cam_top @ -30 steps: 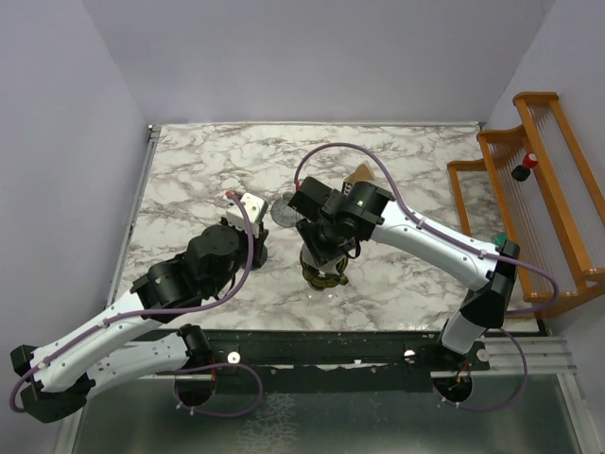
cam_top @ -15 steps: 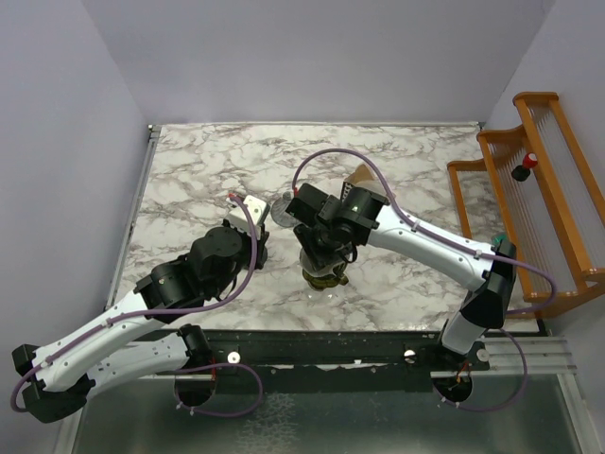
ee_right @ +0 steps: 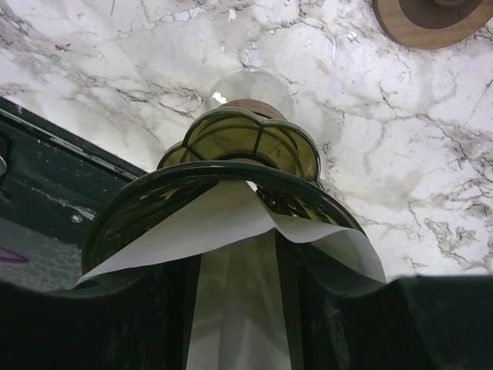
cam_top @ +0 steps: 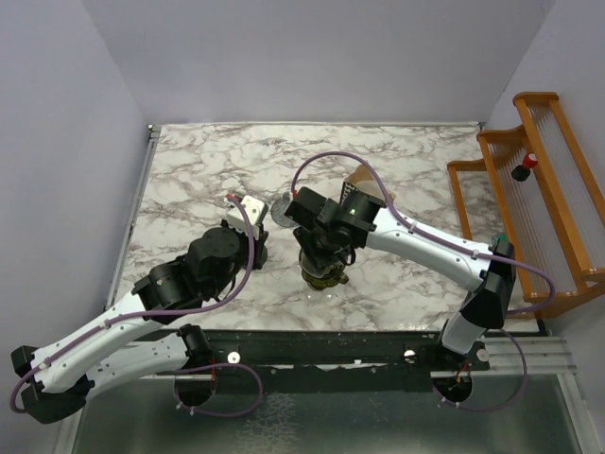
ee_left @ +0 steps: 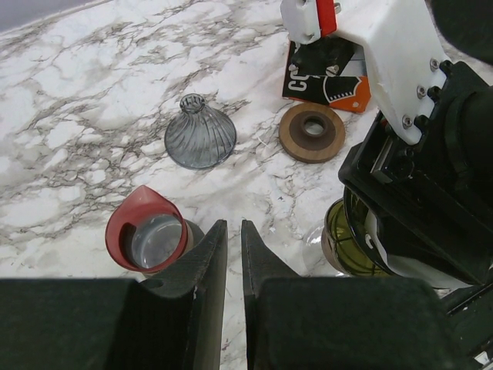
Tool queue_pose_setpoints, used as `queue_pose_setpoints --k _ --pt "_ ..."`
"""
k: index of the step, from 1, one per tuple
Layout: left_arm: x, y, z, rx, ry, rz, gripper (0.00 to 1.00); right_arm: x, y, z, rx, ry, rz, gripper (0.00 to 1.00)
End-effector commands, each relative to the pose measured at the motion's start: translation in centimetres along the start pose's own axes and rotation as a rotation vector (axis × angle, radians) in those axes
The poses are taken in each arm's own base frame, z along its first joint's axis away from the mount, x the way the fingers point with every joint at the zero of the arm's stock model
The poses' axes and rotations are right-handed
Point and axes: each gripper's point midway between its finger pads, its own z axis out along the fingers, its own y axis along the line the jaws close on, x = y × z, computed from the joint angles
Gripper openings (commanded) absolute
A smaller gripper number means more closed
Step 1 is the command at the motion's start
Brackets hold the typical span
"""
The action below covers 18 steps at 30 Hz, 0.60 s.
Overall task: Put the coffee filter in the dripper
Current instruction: Place the coffee filter in the coffee dripper.
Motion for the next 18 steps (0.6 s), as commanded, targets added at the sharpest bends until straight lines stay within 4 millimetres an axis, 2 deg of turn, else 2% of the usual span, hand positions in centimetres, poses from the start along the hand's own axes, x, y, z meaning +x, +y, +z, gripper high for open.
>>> queue_pose_setpoints --k 1,8,18 --pt "-0.1 0.2 0.0 -0.01 -0.017 -0.002 0.13 0.6 0.2 0.0 0.011 0.0 -0.003 0.48" --pt "-0.1 0.2 0.0 -0.009 -0.017 -0.002 0.13 -0.1 0.3 -0.8 0.014 -0.024 -0.003 0.44" --pt "-0.2 0.1 0.0 -0.008 -0.019 -0.003 0.13 -1.3 0.2 -2.5 0.024 -0.07 0.001 0.3"
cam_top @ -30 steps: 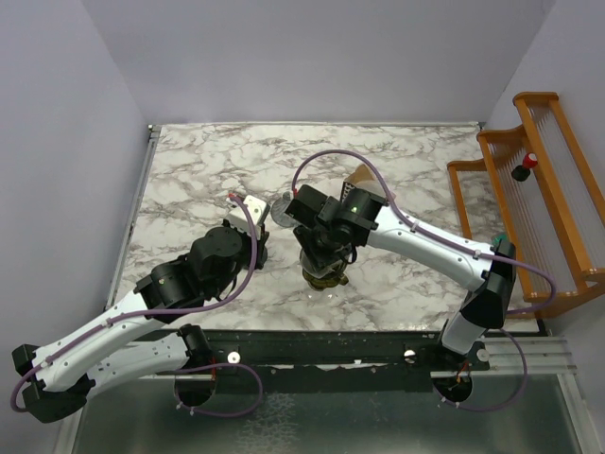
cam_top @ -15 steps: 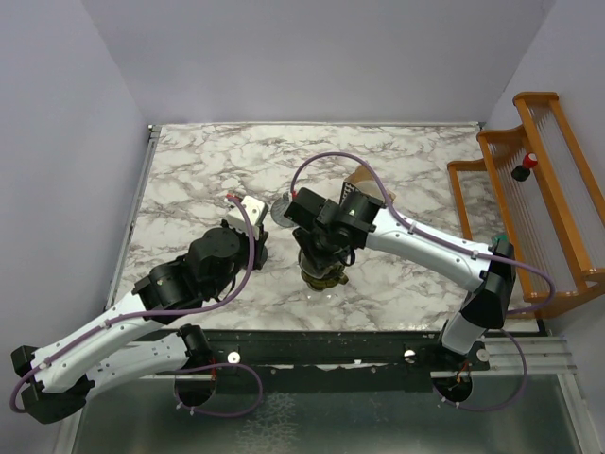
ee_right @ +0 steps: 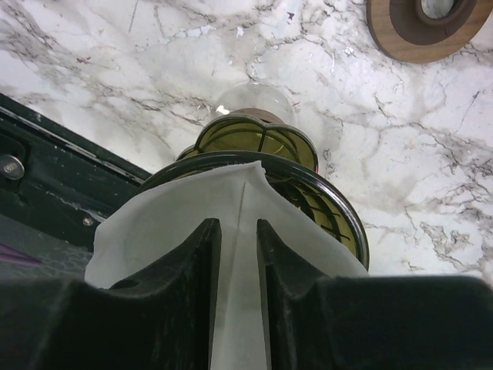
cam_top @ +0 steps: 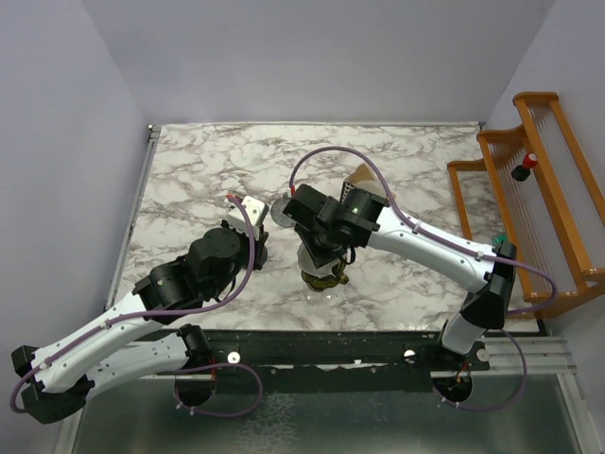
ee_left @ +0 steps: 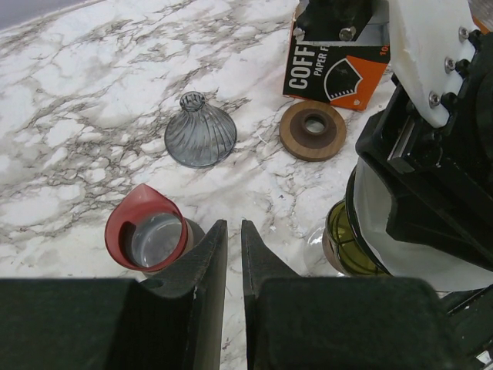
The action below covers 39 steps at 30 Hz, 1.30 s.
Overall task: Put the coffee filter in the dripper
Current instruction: Place the coffee filter in the coffee dripper.
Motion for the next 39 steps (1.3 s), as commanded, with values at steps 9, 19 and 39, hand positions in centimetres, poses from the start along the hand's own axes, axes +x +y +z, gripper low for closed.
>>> queue_pose_setpoints --k 9,19,39 --pt "-0.2 0.2 0.0 -0.011 -0.02 -0.003 0.13 -1.1 -0.5 -2.0 0.029 -0.059 0.013 0.01" --pt "0.1 0.1 0.3 -0.012 -0.009 -0.004 0.13 -3.3 -1.4 -5.3 0.019 -0.215 0.067 0.01" --pt "3.2 -3.1 1.3 0.113 0.101 -0.079 0.13 -1.2 -8.6 -9.9 0.146 -0.501 0.297 0.01"
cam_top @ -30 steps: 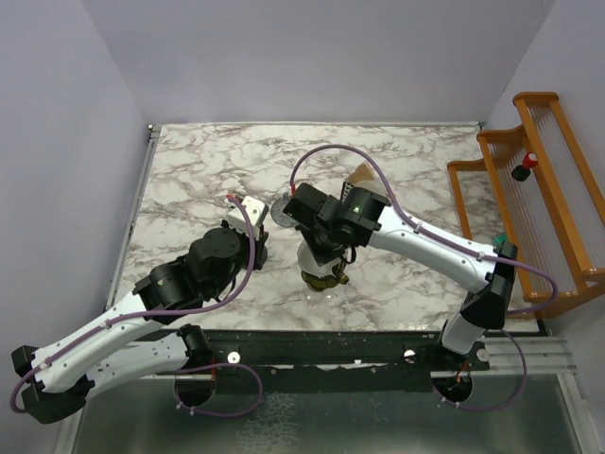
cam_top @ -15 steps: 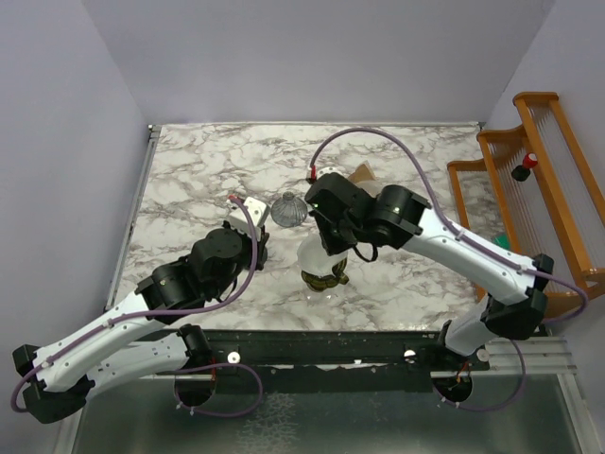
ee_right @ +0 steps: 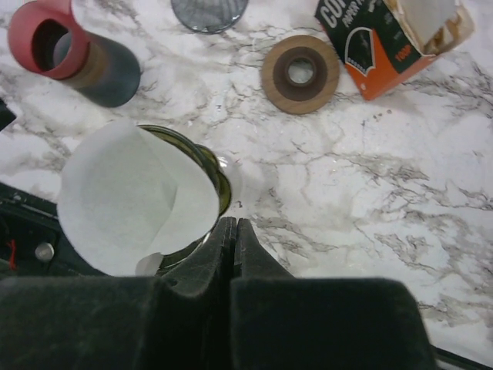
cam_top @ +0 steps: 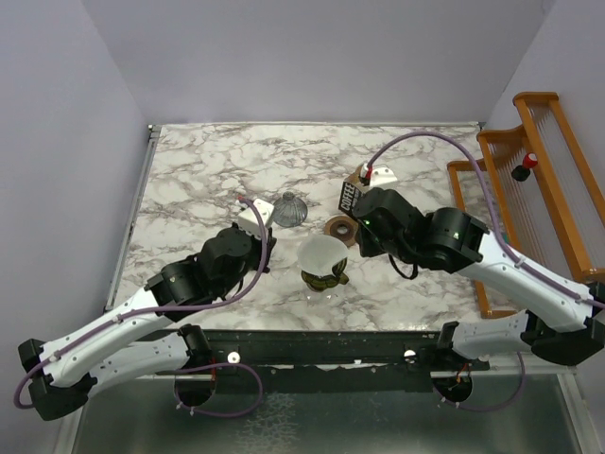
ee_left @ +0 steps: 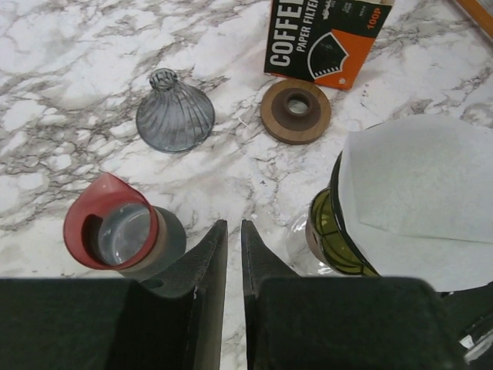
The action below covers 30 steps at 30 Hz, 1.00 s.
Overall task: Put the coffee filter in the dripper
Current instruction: Place the coffee filter in the coffee dripper.
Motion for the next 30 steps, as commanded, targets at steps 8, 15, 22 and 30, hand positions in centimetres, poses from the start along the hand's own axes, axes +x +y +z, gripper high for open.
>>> queue_pose_setpoints --k 8,15,22,30 --pt "6.2 -4.2 -0.3 0.136 0.241 -0.293 0.05 1.9 -5.0 0.8 0.183 -0.11 0.081 0.01" --pt "11.2 -5.6 0.2 0.13 0.381 -0.469 0.0 2.5 -5.7 1.3 0.194 -0.138 0.08 0.01" --pt "13.8 -7.6 2.2 0.155 0.437 -0.581 0.0 1.5 -4.5 0.9 0.11 -0.181 0.108 0.01" --pt "15.4 -9.2 4.3 0.181 0.457 -0.649 0.0 0.8 -5.0 -0.8 0.065 -0.236 0.15 0.01"
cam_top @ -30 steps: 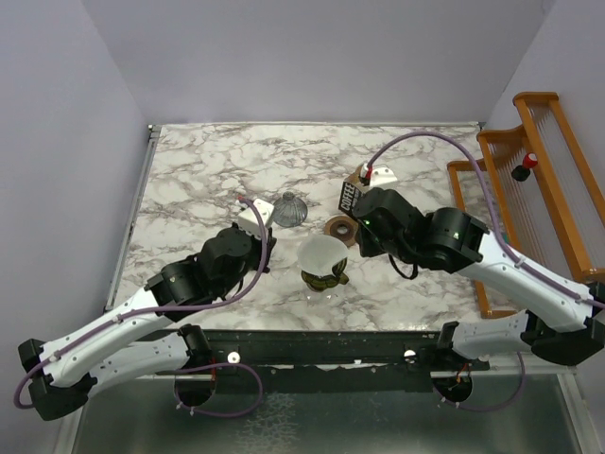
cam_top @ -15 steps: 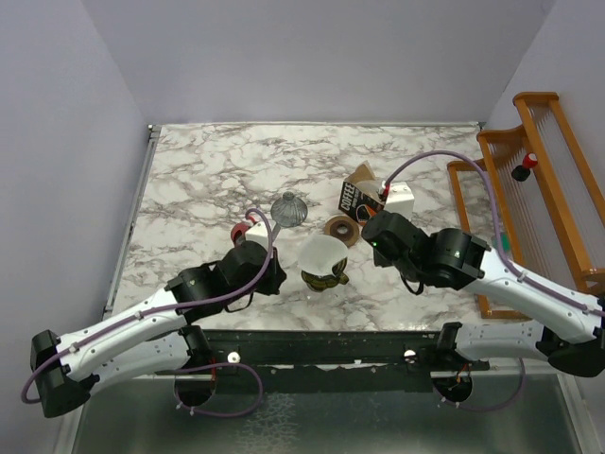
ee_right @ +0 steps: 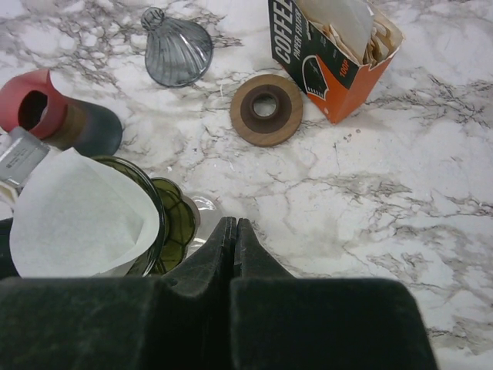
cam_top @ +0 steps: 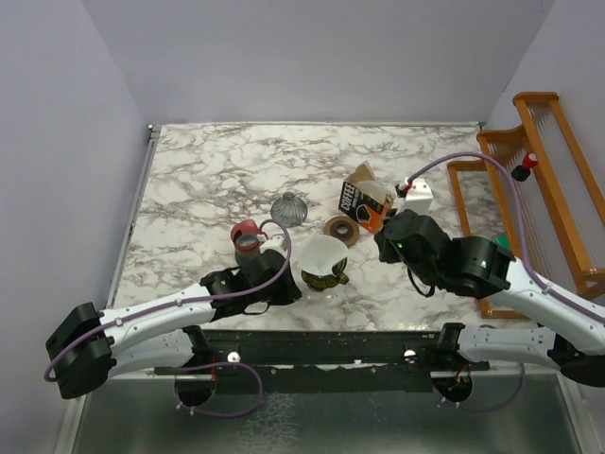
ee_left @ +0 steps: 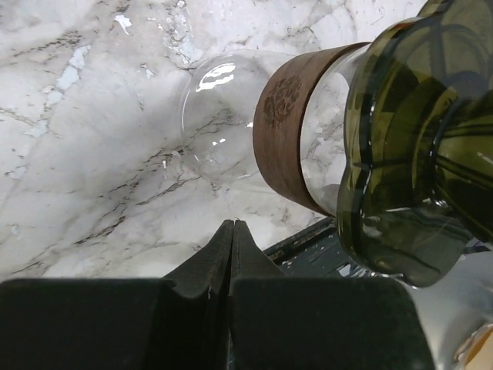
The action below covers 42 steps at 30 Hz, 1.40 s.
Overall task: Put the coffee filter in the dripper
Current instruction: Place the coffee filter in the coffee dripper, then move the coffee server to the center of the board.
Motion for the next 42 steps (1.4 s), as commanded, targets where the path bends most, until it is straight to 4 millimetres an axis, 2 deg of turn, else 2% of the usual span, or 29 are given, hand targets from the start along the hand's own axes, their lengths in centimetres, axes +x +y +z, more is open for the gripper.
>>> queue_pose_setpoints --k 1,7,18,30,42 --pt "-0.5 -2.0 1.1 0.086 -0.023 -0.07 0.0 -0.9 -0.2 -0.8 -0.031 -0.05 0.037 0.01" --pt "-1.1 -1.9 2.1 0.079 -0.048 -0.1 0.0 -1.2 -0.8 -1.5 -0.045 -0.073 0.05 0.01" --pt "-2.1 -2.1 4.0 0.082 -0.035 -0.097 0.0 -0.9 -1.3 -1.4 -0.036 -0.082 0.038 0.01" --pt "-5.2 -1.2 4.7 0.038 -0.084 -0.059 0.0 -0.7 -1.3 -1.0 -0.025 -0.085 0.021 0.01" --pt "-3.2 -3.6 5.9 0.145 0.059 -0.037 0.0 -0.8 -1.5 -1.0 -0.015 -0.09 0.017 0.01"
